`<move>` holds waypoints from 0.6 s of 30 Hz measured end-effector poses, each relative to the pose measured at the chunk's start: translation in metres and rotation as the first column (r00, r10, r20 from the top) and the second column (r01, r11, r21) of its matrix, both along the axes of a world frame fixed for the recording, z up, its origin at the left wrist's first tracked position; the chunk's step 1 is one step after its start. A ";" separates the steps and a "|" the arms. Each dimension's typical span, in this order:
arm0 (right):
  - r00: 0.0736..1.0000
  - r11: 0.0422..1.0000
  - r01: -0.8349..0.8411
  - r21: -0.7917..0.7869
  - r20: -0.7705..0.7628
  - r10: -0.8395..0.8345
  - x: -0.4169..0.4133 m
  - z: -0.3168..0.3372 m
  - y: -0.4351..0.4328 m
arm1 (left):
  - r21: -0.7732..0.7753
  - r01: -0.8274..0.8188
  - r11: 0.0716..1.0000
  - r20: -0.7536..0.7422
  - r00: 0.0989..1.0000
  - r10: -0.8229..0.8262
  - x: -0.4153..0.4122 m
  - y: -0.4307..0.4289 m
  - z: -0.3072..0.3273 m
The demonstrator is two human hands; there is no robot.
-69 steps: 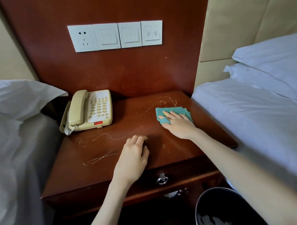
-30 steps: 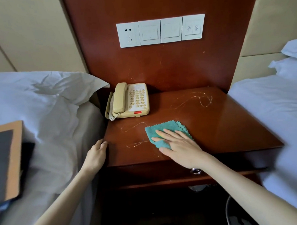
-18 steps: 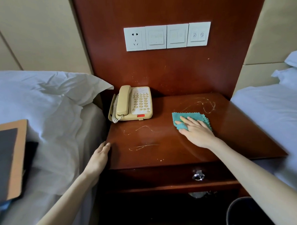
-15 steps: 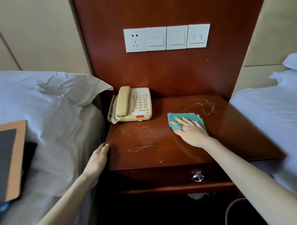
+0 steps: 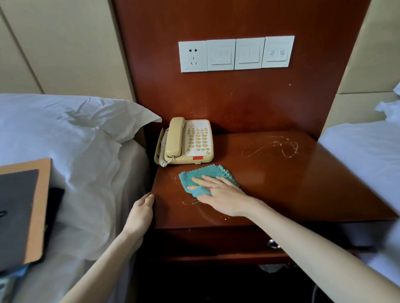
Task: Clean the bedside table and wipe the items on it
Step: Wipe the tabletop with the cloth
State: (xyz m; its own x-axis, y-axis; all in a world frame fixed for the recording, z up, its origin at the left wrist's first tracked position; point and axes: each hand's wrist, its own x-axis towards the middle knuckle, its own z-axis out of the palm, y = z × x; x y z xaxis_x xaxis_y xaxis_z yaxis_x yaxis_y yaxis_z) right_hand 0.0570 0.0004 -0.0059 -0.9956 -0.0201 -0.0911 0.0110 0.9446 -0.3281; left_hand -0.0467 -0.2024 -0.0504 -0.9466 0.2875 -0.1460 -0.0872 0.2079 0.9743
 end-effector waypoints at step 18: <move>0.987 0.984 -0.158 0.080 -0.021 0.160 0.092 -0.006 -0.006 | 0.052 0.015 0.999 0.047 0.999 -0.017 0.002 -0.001 0.003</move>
